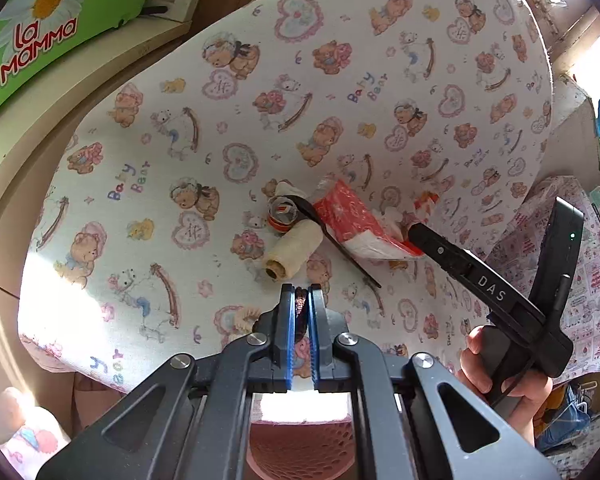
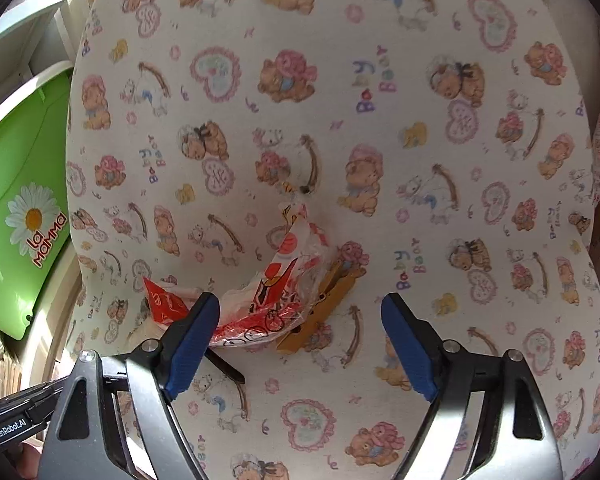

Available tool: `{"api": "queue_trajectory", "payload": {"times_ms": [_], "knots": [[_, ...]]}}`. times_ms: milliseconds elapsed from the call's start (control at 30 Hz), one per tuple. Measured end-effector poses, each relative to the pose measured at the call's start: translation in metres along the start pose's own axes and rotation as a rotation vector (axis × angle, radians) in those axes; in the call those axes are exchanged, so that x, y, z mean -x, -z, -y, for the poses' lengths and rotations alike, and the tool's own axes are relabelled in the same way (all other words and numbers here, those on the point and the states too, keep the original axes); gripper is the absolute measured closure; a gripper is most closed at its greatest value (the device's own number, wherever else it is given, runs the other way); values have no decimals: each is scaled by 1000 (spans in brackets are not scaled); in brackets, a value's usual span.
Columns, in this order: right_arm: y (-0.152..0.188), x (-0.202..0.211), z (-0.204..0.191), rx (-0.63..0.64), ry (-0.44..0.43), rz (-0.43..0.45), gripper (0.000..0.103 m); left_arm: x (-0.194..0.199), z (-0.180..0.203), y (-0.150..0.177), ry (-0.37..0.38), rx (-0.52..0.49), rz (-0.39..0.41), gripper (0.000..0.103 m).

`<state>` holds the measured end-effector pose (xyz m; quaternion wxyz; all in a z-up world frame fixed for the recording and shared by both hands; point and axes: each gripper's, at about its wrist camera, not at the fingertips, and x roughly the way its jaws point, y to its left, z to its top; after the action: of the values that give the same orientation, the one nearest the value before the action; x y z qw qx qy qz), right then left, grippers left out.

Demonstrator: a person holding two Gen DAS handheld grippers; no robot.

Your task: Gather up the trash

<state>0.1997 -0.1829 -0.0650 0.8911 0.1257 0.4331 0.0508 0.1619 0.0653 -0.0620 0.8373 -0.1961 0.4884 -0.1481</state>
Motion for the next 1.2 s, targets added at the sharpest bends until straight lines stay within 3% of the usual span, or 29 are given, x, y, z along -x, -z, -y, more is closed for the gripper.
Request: {"api": "queue_trajectory", "payload": {"times_ms": [133,233,433,867,967,1200], "knots": [[6,-3,-4,34,-21,-20,67,3,7,-1,-24,-38,27,97],[7,8,-3,59,3,22,86,5,15,-2,-29,-67,42,97],[5,39,11,78,21,103,89,4,22,1,-63,-102,65,97],[31,84,32,188,87,134,89,19,33,11,-123,-157,149,97],[41,91,34,208,90,134,89,20,43,20,-175,-216,161,97],[62,119,34,256,108,158,89,31,60,40,-172,-265,171,97]]}}
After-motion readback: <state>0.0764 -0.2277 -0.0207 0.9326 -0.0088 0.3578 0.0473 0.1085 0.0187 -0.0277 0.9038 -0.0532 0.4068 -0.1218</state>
